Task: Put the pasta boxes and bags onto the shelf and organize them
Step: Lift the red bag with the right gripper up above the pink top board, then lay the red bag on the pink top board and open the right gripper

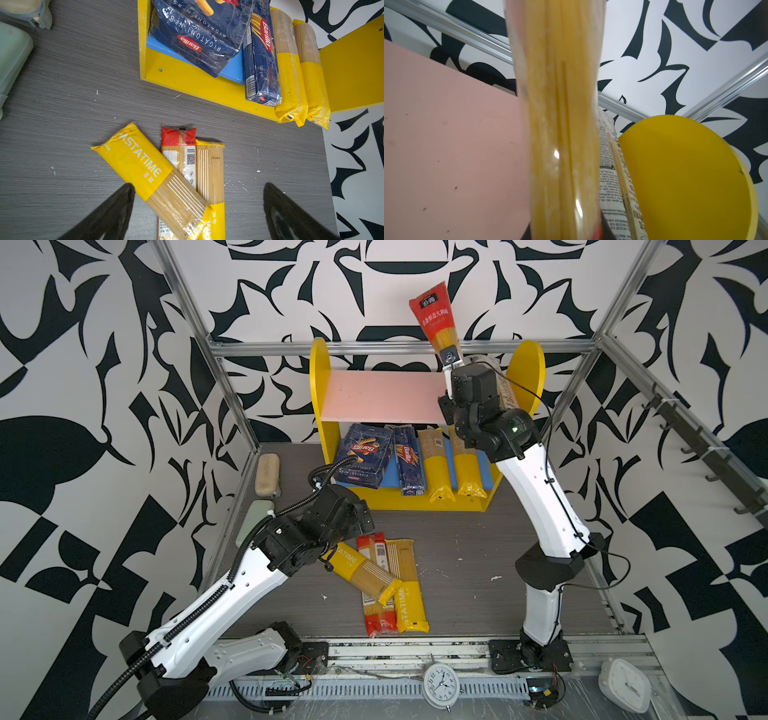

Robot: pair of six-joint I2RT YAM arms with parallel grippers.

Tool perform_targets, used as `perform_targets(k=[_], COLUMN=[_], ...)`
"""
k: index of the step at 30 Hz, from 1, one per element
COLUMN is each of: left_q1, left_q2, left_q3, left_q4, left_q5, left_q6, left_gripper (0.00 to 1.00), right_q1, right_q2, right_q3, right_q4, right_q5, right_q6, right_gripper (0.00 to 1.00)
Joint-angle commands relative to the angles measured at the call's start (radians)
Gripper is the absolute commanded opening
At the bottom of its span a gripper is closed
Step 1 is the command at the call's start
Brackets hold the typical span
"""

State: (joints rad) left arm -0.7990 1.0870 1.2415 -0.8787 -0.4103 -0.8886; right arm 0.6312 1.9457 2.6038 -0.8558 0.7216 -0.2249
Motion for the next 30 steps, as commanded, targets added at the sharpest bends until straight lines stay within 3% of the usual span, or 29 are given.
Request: perform_targets(k=[1, 16, 19, 21, 27, 30], left_q1=[0.010, 0.045, 0.049, 0.050, 0.055, 0.059], left_q2=[-0.015, -0.015, -0.009, -0.008, -0.019, -0.031], left_q3=[0.013, 0.007, 0.010, 0.010, 0.003, -0.005], left_q4=[-0.003, 0.006, 0.007, 0.006, 0.004, 0.001], left_q5=[-0.002, 0.032, 0.038, 0.041, 0.042, 0.041], left_q6=[0.009, 0.024, 0.028, 0.030, 0.026, 0.024], left_gripper=[0.99, 0.99, 0.99, 0.99, 0.99, 0.99], right_q1=[-0.010, -0.041, -0.039, -0.040, -0.040, -0.041], right_q2=[-0.077, -0.071, -0.067, -0.064, -0.065, -0.066], right_q3=[0.085, 0.097, 0.105, 0.101, 0.105, 0.105], right_q4=[0.132, 0.030, 0.012, 0.005, -0.016, -0.026], right_q5=[-0.016, -0.057, -0.069, -0.080, -0.125, -0.141], right_q6=[0.104, 0.186, 0.193, 0.198, 0.220, 0.226], right_gripper=[0.00, 0.00, 0.24, 0.35, 0.48, 0.48])
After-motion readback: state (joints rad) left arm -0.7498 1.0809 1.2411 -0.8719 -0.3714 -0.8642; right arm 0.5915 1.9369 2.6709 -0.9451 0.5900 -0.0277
